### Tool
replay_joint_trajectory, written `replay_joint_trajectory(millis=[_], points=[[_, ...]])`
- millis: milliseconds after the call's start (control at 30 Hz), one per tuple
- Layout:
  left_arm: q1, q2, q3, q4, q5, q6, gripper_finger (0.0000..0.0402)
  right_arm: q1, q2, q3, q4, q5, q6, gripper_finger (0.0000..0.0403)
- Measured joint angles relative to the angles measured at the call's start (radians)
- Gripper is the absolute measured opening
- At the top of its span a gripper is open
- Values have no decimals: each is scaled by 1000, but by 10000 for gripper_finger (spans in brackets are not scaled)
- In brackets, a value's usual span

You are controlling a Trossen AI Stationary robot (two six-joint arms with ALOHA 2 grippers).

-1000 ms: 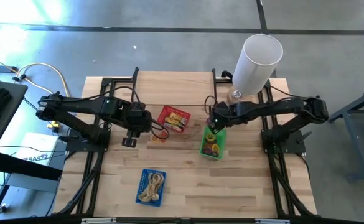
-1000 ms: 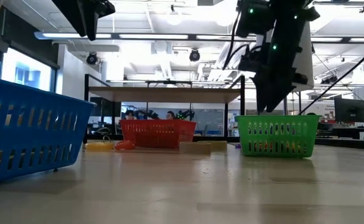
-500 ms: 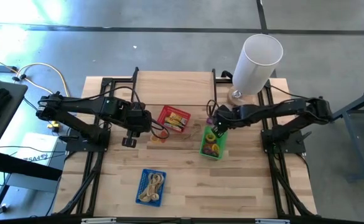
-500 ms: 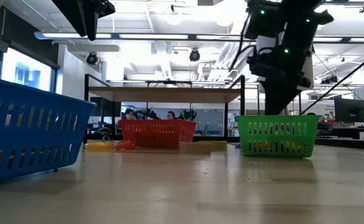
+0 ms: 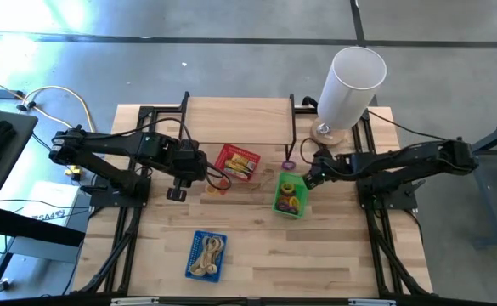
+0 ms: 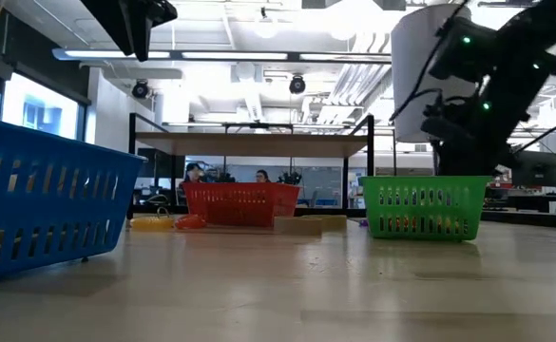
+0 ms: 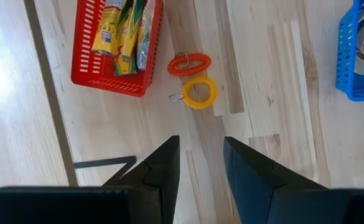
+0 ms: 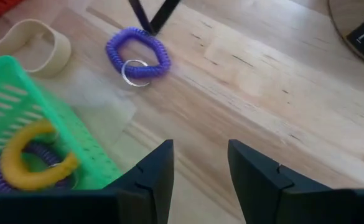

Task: Pick & Place Office Desk Supplies
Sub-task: Put the violet spring keychain into the green bin

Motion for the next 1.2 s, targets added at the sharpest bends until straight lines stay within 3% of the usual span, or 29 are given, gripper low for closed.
replay_joint_trajectory(millis=[333,800,1033,1200], points=[[36,0,0,10,0,-1,116,-2,5,-101,171,135,-17,138],[80,0,0,12,14,3,116,-2,8,-274,568,121,-34,144],[80,0,0,13,29,4,116,-2,62,-276,582,77,-37,217],[79,0,0,22,32,11,116,-2,156,-275,706,89,-121,281]])
